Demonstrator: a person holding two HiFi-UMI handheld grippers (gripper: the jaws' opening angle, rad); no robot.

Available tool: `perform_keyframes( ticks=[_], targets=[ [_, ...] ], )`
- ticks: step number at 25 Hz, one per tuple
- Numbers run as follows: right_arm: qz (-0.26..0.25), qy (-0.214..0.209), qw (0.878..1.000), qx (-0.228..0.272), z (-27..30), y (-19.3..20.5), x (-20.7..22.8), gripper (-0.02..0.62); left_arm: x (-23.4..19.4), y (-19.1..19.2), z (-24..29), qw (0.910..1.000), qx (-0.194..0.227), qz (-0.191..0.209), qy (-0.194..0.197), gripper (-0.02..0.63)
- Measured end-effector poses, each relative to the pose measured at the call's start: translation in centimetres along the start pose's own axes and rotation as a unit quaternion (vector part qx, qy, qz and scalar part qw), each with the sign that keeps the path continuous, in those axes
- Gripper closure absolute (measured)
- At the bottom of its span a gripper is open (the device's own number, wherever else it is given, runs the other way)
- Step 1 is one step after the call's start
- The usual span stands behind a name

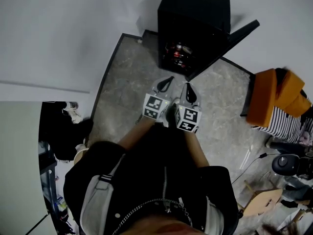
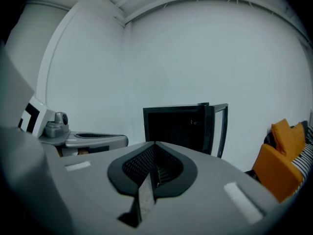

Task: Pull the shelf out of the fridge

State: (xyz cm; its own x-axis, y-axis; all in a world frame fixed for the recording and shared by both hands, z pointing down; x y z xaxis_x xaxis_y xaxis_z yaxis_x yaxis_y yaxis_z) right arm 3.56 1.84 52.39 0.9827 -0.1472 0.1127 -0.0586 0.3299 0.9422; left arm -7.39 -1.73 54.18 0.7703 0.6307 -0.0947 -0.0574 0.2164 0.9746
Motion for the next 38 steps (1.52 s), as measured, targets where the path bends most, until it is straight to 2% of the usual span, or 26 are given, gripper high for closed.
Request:
perform_keyframes(
  ticks=[6, 10, 20, 27, 32, 38],
  targets=[
    [-0.004, -0.015, 1.000, 0.007, 4.4, -2.4, 2.0, 0.594, -1.8, -1.1, 4.5, 0.9999, 0.001, 0.007, -0.007, 0.603],
    [-0.004, -0.029, 1.000, 0.009, 7.5, -4.0, 3.8, 0.594, -2.6, -2.5, 7.3, 0.9999, -0.003, -0.006, -0.016, 0.603],
    [-0.022, -0.082, 0.996, 0.002, 13.3, -6.4, 6.8, 0.594, -5.3, -3.6, 12.9, 0.9969, 0.007, -0.025, -0.074, 0.597],
    [-0.030, -0.105, 0.994, 0.004, 15.3, -7.5, 8.4, 0.594, -6.7, -3.4, 15.6, 0.9927, 0.015, -0.058, -0.104, 0.597],
    [-0.035, -0.103, 0.994, -0.001, 15.9, -7.6, 9.1, 0.594, -8.8, -2.4, 17.1, 0.9865, 0.023, -0.097, -0.130, 0.595],
    [-0.058, -0.100, 0.993, -0.004, 17.3, -7.4, 9.8, 0.594, -12.2, -1.2, 20.4, 0.9675, 0.058, -0.197, -0.148, 0.595]
  ],
)
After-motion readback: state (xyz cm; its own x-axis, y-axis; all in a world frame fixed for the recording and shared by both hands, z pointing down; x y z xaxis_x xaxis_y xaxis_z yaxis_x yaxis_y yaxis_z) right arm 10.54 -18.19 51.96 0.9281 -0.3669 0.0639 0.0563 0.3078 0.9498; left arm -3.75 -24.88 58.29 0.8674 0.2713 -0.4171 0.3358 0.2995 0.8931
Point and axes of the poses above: the fingertips, and each gripper's own axes: z forward along the fingers, x to its right, y out of its underside, the point moved 6 cm from there along -z, backward along the fingers, and after that the axes turned 2 degrees about z, right-handed, at the moved point
